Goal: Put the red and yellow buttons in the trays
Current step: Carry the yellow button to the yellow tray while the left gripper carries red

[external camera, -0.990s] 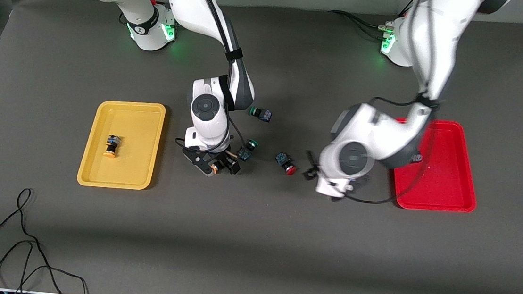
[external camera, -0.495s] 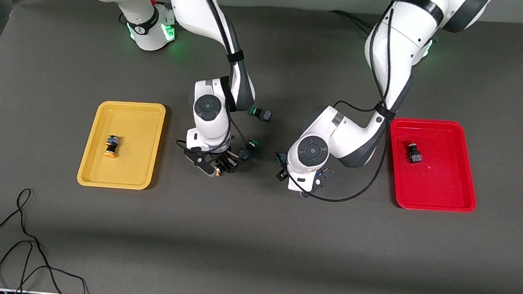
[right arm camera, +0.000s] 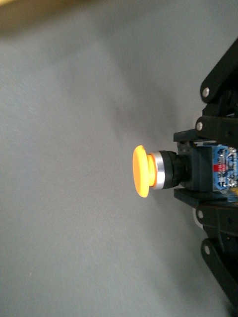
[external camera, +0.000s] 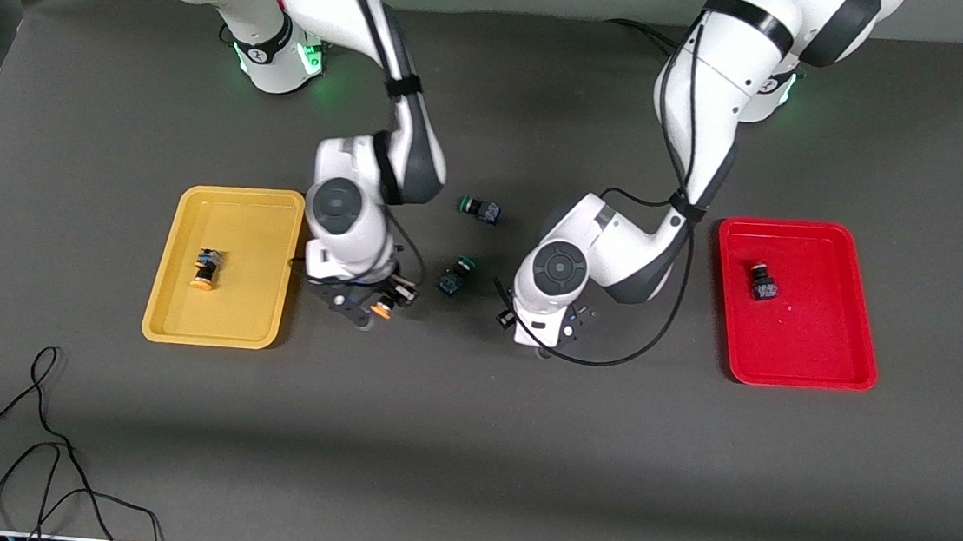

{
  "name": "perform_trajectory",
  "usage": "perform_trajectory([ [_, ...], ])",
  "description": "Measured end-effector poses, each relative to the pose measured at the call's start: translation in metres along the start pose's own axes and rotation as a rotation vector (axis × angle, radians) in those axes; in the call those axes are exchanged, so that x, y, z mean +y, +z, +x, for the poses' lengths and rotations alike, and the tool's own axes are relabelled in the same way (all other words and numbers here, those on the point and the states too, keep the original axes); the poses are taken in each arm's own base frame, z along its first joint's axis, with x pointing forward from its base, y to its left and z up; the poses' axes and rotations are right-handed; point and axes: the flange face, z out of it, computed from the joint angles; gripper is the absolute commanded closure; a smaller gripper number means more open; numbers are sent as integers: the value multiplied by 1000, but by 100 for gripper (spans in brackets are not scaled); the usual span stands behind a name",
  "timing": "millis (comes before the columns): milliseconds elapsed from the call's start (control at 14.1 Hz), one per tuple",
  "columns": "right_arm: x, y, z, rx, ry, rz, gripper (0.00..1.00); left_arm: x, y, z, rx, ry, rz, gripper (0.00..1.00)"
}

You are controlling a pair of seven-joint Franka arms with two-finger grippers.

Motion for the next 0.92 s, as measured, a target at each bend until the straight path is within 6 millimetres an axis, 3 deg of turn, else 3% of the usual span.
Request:
perform_trajectory([
  [283,44,-101,40,-40,-301,-37,65,-1,6,0,1,0,6,100],
  [495,83,-130,71,-25,-547,-58,65,-5,-5,12,2,4,47,100],
  [566,103,-131,84,-27,-607,-64,65,-10,-22,25,-8,32,83,100],
  [707,150,-127,111,-48,-671,-74,65,-30,-76,67,-44,142,152,100],
  [848,199,-107,133,-64,-672,-68,65,-66,-137,124,-50,277,201,100],
  [919,222,-88,140,-57,-671,-44,65,-89,-166,155,-49,331,218,100],
])
